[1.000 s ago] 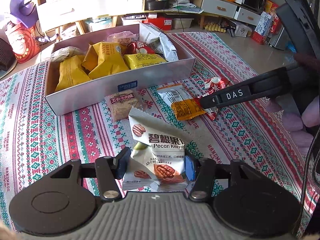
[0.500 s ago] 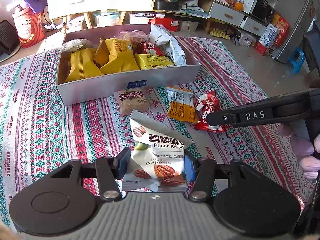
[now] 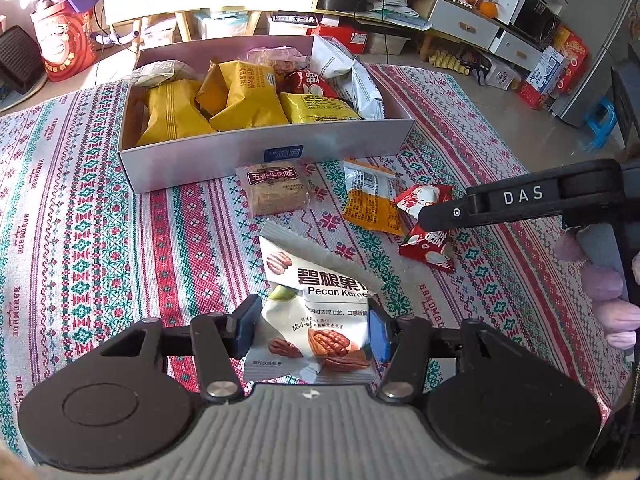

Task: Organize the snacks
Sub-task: 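Grasp red wrapper with right tool while left tool holds the pecan bag, then carry pecan bag and red wrapper into the pink box and open both tools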

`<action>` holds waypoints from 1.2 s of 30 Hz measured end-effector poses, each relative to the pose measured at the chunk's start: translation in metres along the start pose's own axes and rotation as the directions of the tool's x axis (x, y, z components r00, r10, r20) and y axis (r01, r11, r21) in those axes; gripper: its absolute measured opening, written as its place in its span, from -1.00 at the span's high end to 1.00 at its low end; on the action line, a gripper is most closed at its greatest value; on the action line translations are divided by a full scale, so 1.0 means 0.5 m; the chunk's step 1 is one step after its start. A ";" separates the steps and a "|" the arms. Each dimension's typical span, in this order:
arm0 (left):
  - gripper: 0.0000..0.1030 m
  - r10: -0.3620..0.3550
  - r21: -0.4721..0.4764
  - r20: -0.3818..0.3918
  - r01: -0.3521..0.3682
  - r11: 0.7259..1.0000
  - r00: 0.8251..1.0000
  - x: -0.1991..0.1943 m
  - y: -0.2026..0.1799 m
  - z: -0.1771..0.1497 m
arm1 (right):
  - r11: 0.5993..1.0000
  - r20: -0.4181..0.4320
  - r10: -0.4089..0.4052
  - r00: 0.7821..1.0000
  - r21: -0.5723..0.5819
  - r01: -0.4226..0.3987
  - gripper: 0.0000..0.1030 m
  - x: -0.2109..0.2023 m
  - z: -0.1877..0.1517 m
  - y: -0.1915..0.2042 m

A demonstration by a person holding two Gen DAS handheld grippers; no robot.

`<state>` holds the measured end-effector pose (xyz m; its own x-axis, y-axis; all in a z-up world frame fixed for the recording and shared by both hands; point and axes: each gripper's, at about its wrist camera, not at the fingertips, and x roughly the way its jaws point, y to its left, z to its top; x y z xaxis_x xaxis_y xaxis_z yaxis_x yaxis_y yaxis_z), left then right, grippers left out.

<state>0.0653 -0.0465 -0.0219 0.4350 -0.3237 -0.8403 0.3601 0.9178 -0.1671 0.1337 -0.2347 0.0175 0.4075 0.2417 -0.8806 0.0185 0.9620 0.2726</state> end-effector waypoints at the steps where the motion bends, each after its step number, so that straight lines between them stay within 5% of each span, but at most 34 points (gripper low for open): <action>1: -0.18 0.003 0.003 -0.001 -0.003 1.000 1.000 0.001 -0.001 -0.001 | 1.000 0.000 -0.001 1.000 0.003 0.001 0.09 0.004 0.000 0.000; 10: -0.18 0.011 0.012 -0.001 -0.011 1.000 1.000 0.000 -0.002 -0.002 | 0.998 -0.020 -0.041 0.999 -0.050 0.040 0.51 0.021 -0.012 0.021; 26: -0.18 0.014 -0.076 0.104 -0.006 0.997 0.994 -0.051 0.031 0.050 | 0.997 0.075 0.071 0.995 0.026 -0.073 0.53 -0.046 0.037 0.020; 36: -0.18 0.068 -0.084 0.163 -0.055 0.995 0.984 -0.039 0.061 0.146 | 0.978 0.196 0.180 0.964 0.065 -0.196 0.53 -0.030 0.115 0.023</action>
<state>0.1280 -0.0288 0.0268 0.5873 -0.2937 -0.7542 0.2648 0.9503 -0.1639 0.1803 -0.2346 0.0562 0.5753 0.3810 -0.7238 -0.0023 0.8856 0.4644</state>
